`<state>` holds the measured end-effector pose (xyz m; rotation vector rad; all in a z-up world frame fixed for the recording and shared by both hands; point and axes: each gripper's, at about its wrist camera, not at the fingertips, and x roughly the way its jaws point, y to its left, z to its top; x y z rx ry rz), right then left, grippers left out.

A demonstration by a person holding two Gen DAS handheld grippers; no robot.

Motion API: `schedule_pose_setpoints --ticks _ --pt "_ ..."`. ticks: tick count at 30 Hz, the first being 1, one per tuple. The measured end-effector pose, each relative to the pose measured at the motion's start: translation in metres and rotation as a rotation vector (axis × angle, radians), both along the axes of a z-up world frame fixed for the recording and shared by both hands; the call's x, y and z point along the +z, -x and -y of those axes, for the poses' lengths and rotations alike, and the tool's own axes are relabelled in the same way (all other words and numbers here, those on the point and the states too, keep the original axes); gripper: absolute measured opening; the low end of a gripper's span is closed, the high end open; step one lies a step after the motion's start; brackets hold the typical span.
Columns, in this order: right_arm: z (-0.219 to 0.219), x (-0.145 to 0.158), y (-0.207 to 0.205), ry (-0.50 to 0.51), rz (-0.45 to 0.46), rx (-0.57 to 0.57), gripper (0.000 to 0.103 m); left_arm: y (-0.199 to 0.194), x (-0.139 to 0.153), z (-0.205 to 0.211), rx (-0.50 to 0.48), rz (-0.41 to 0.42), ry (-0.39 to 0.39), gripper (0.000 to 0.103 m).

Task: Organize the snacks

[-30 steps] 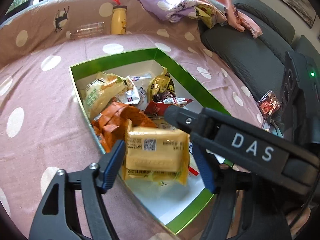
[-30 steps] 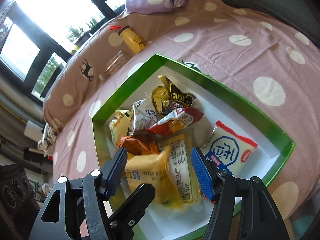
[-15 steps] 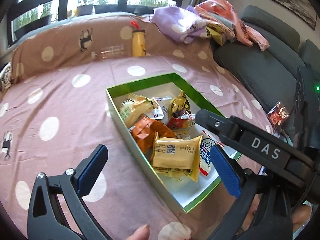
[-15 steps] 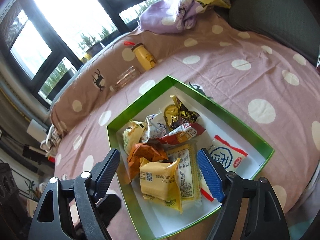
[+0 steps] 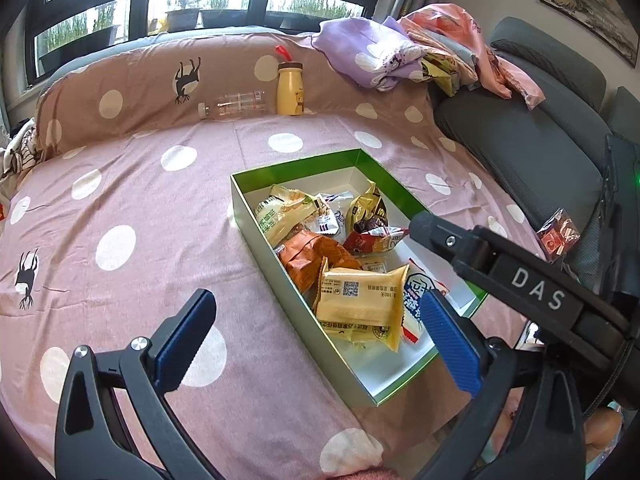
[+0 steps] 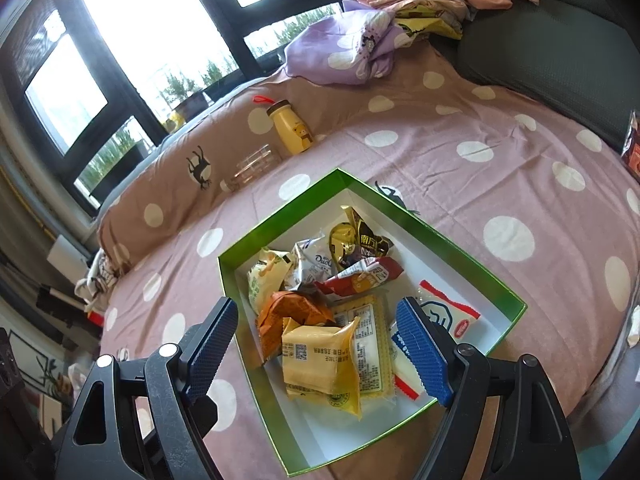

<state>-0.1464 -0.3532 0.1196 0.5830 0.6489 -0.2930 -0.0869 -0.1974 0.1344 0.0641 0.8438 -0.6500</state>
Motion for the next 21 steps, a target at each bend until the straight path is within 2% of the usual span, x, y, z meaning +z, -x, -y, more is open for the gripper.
schedule_pose_setpoints --ticks 21 --pt "0.0001 0.0027 0.0003 0.017 -0.008 -0.005 0.082 0.0004 -0.0027 -0.0058 0.004 -0.027 0.017 0.102"
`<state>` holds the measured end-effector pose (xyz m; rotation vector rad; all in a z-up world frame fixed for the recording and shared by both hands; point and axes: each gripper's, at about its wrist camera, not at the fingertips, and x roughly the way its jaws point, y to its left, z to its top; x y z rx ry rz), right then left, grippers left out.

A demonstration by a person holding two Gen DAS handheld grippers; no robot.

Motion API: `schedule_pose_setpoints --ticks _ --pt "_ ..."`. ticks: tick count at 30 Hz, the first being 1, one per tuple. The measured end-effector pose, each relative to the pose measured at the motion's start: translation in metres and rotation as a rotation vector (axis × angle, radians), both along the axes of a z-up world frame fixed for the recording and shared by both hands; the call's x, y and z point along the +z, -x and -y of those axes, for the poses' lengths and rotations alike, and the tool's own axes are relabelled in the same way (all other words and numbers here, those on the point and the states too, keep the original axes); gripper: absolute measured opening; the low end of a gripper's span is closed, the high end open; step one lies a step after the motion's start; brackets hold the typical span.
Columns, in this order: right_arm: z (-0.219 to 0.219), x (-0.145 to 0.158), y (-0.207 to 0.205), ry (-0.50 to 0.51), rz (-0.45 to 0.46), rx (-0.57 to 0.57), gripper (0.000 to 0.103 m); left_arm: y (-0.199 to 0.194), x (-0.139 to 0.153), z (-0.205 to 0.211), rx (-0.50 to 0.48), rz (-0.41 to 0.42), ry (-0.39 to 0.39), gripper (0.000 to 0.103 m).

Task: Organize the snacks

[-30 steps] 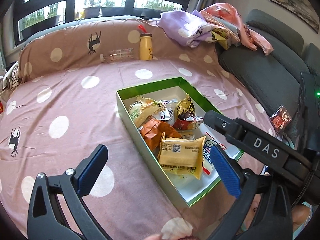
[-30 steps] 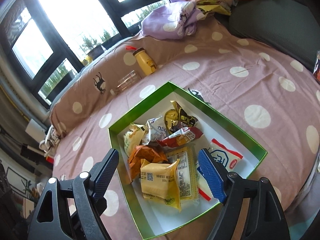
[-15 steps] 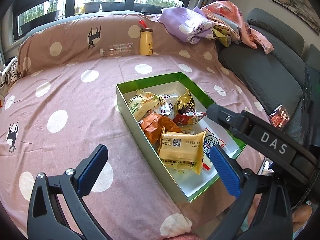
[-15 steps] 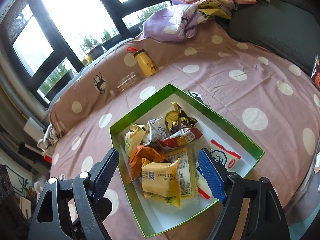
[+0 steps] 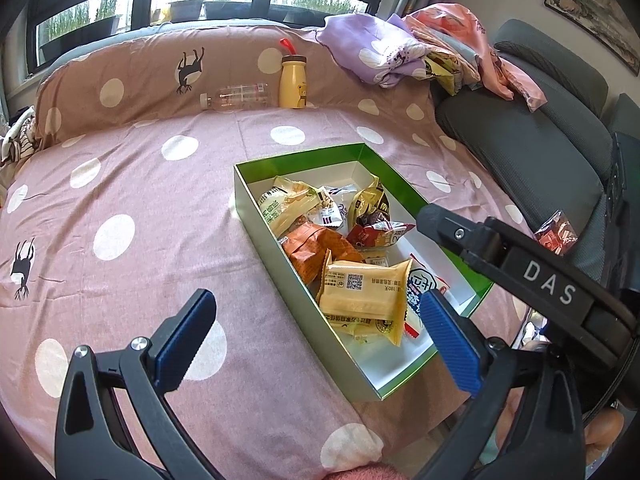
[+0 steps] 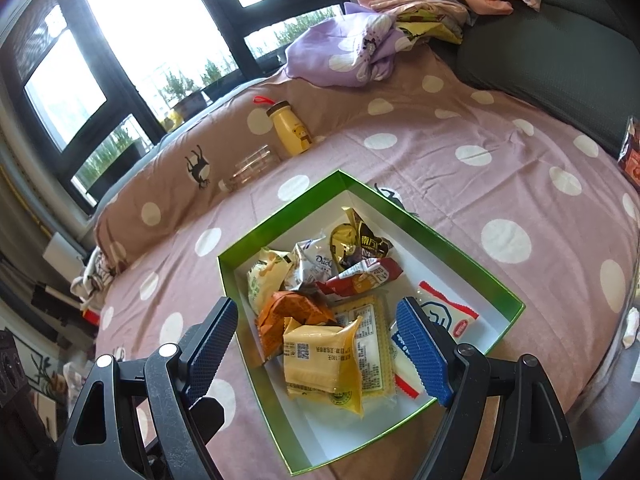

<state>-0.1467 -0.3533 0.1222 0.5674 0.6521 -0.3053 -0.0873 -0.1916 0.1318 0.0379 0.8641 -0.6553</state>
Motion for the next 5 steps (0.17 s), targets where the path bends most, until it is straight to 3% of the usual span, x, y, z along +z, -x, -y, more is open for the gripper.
schedule_pose_setpoints --ticks 5 --pt "0.0012 0.0044 0.0029 0.027 -0.010 -0.014 0.082 0.0021 -0.0008 -0.0031 0.006 -0.003 0.007 0.102"
